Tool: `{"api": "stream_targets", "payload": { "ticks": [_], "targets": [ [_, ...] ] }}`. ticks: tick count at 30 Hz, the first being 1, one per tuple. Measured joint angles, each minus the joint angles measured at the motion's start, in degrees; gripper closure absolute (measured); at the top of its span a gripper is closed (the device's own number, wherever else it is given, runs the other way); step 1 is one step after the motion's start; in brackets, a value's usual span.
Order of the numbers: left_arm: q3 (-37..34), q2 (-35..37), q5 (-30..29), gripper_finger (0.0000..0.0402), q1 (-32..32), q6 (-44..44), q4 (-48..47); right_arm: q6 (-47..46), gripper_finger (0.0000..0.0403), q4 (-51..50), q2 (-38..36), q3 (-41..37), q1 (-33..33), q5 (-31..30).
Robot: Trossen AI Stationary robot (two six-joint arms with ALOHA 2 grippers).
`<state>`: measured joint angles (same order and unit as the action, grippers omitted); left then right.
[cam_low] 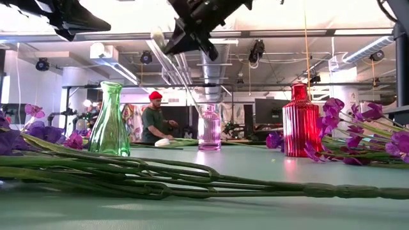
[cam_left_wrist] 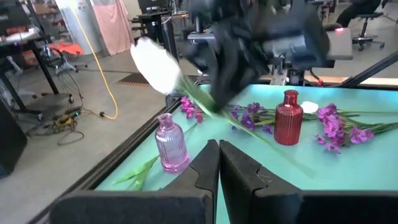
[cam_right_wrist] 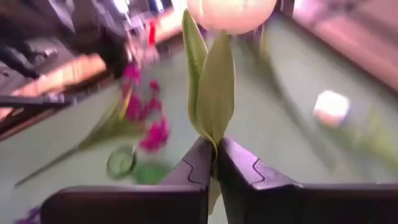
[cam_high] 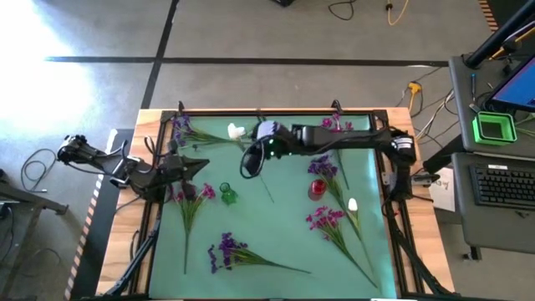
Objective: Sort flowers into vase by color
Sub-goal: Put the middle white tulip into the purple flower vase
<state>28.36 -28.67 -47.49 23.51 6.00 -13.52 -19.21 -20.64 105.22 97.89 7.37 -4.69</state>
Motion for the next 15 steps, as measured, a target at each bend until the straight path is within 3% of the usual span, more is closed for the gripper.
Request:
{"api": "stream_targets", "payload": {
  "ticks": [7, 15],
  "targets": [
    [0.0, -0.3, 0.0, 0.0402, 0.0, 5.0, -0.1, 11.2, 0.039, 28.5, -7.2, -13.0, 5.0, 0.1],
    [0.0, -1.2, 0.0, 0.0402, 0.0, 6.6, -0.1, 10.7, 0.039, 50.6, -17.7, -32.0, 12.1, 0.0]
  ]
}}
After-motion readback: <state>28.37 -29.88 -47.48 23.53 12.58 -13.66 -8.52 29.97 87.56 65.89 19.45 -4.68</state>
